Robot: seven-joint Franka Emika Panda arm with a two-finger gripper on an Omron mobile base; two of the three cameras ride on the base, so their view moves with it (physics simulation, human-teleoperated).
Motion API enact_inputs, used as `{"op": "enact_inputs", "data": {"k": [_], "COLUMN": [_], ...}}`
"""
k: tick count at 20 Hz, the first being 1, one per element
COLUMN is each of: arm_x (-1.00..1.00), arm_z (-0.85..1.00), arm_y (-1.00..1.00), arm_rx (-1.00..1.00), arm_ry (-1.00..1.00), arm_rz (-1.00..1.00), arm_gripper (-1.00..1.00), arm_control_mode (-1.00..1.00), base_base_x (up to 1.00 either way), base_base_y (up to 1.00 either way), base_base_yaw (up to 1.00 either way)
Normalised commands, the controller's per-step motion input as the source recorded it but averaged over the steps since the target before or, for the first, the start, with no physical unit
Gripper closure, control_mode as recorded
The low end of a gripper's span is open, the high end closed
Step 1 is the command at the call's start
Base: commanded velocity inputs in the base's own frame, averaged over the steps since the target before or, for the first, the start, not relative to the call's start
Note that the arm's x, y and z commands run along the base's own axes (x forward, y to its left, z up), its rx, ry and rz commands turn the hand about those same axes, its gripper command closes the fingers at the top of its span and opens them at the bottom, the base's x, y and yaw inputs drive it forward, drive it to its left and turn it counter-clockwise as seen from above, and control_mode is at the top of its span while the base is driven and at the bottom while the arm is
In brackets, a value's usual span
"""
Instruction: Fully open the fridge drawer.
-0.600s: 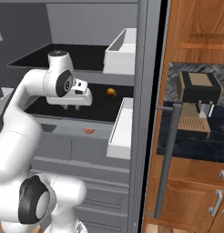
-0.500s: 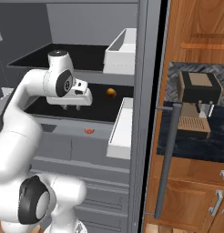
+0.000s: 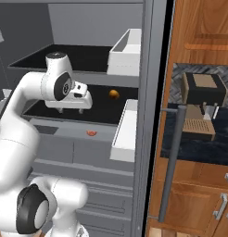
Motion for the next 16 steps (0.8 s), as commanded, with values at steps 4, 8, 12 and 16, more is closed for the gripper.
{"op": "enact_inputs", "data": {"k": [4,8,12,16], "arm_x": [0.00,0.00,0.00,0.00], "arm_z": [0.00,0.00,0.00,0.00], "arm_y": [0.00,0.00,0.00,0.00], "arm_rx": [0.00,0.00,0.00,0.00], "arm_ry": [0.00,0.00,0.00,0.00], "arm_rz": [0.00,0.00,0.00,0.00], "arm_gripper": [-1.00,-1.00,-1.00,-1.00], "arm_control_mode": [1.00,1.00,1.00,-1.00], "base_base_x": [-0.38,-0.58,-0.36,0.00], "base_base_y": [0.02,0.00,0.00,0.00], "base_base_yaw": [0.00,0.00,0.00,0.00]}}
